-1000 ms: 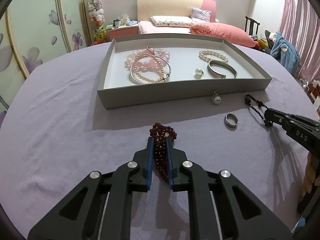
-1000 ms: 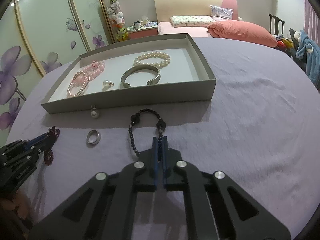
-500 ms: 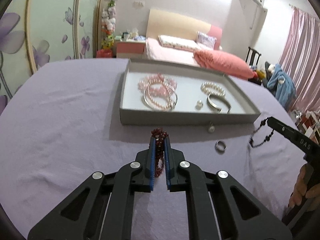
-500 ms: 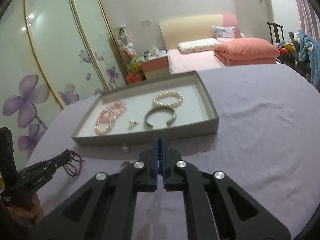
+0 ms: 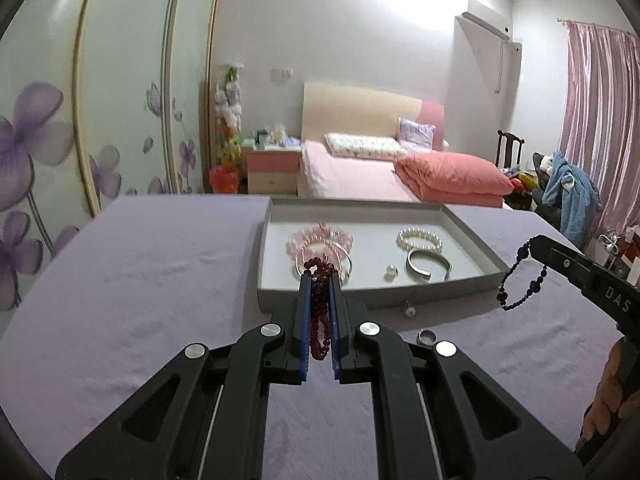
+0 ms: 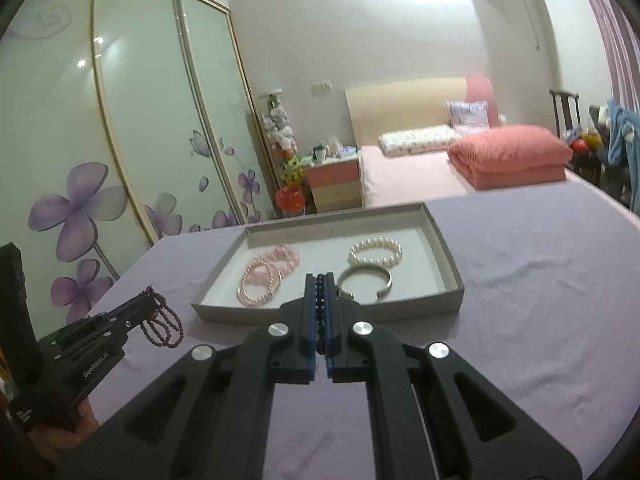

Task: Organize jewelry
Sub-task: 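Carry red necklace in left tool while right tool carries black necklace to tray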

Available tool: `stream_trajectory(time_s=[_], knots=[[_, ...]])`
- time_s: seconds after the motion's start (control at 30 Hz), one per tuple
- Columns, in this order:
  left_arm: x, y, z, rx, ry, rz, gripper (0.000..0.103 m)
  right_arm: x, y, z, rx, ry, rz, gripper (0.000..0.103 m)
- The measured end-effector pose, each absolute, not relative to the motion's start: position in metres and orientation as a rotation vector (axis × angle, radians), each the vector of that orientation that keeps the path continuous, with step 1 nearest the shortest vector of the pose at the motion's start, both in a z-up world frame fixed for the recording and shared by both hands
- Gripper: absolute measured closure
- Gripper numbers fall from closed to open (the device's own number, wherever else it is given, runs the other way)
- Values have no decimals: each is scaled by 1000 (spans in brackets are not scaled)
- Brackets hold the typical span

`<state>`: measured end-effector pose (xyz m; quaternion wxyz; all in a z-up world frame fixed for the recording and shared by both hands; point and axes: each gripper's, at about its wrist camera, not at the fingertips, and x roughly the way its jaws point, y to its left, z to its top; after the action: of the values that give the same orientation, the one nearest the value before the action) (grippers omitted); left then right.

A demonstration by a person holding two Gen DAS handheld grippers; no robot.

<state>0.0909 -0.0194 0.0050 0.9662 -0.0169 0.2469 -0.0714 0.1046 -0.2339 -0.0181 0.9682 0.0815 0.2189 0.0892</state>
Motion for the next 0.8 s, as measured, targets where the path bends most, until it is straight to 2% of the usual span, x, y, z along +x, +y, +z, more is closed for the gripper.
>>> stream_trajectory(time_s=[0.37,0.8], knots=[[78,-26,22,-11,373,-109,94,83,-212,7,41,256,117,98],[80,-28,29,7,301,-102,94,82,-205,19,-14,148,65,98]])
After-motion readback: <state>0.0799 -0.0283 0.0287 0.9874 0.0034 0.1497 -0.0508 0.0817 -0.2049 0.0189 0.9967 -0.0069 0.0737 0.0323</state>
